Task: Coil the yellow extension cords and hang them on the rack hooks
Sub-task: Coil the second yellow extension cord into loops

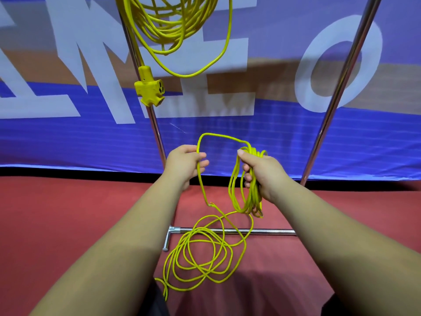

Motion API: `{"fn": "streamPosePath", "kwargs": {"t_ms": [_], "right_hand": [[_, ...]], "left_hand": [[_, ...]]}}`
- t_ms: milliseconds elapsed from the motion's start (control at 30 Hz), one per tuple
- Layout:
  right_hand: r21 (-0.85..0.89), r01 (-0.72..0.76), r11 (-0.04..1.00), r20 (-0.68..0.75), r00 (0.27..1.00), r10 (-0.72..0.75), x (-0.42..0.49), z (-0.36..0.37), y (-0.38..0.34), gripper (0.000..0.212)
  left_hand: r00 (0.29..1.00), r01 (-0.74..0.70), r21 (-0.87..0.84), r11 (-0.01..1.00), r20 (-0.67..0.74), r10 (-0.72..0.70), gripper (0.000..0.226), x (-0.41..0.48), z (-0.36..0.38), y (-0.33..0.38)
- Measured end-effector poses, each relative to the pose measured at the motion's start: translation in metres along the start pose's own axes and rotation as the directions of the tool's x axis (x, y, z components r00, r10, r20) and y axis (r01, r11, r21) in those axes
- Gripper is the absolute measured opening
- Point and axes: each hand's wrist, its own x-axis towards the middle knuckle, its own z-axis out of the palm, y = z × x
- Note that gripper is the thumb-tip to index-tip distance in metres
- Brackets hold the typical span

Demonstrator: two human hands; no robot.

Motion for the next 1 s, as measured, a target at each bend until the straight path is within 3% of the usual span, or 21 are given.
{"fn": "streamPosePath", "kwargs": {"t_ms": [100, 167, 233, 267, 333, 400, 467, 633, 733, 900, 1000], "right_hand": [[0.081, 0.011, 0.997, -0.094, 0.996, -0.004, 0.002, -0.008, -0.007, 0.028], [0.162, 0.005, 0.987, -0.144, 0.989, 0.018, 0.005, -0.016, -0.01, 0.02], [0.229, -0.004, 0.973, -0.186, 0.981, 0.047, 0.009, -0.025, -0.014, 0.013], [0.236, -0.01, 0.972, -0.199, 0.978, 0.059, 0.011, -0.029, -0.015, 0.013], [0.183, -0.035, 0.982, -0.2, 0.977, 0.072, 0.012, -0.035, -0.012, 0.019], [0.046, -0.068, 0.997, -0.18, 0.981, 0.075, 0.013, -0.034, -0.004, 0.027], [-0.107, -0.09, 0.99, -0.137, 0.988, 0.075, 0.011, -0.028, 0.005, 0.024], [-0.245, -0.141, 0.959, 0.065, 0.985, 0.161, -0.001, -0.008, 0.026, 0.011], [-0.29, -0.167, 0.942, 0.132, 0.968, 0.212, -0.008, 0.0, 0.038, 0.021], [-0.247, -0.149, 0.957, 0.159, 0.968, 0.192, -0.017, 0.015, 0.049, 0.034], [-0.225, -0.123, 0.967, 0.123, 0.98, 0.154, -0.016, 0.019, 0.05, 0.036]], "left_hand": [[0.991, -0.043, 0.383, 0.923, -0.104, 0.089, 0.037, 0.007, -0.013, -0.007], [0.972, -0.149, 0.632, 0.76, -0.046, 0.229, 0.034, 0.009, -0.02, -0.012], [0.961, -0.205, 0.751, 0.628, 0.033, 0.274, 0.03, 0.011, -0.022, -0.016], [0.963, -0.217, 0.747, 0.629, 0.057, 0.264, 0.027, 0.01, -0.02, -0.016], [0.973, -0.218, 0.622, 0.752, 0.075, 0.219, 0.019, 0.006, -0.01, -0.013], [0.99, -0.131, 0.332, 0.934, 0.1, 0.103, 0.015, -0.002, 0.004, -0.008], [0.991, -0.012, 0.088, 0.996, 0.136, 0.0, 0.021, -0.011, 0.014, -0.007], [0.978, 0.143, -0.193, 0.971, 0.176, -0.11, 0.011, -0.011, 0.019, -0.004], [0.973, 0.206, -0.361, 0.909, 0.178, -0.15, 0.007, -0.007, 0.014, 0.001], [0.961, 0.274, -0.525, 0.806, 0.186, -0.206, 0.015, -0.002, 0.004, 0.003], [0.966, 0.257, -0.526, 0.811, 0.175, -0.192, 0.023, -0.002, 0.005, 0.002]]}}
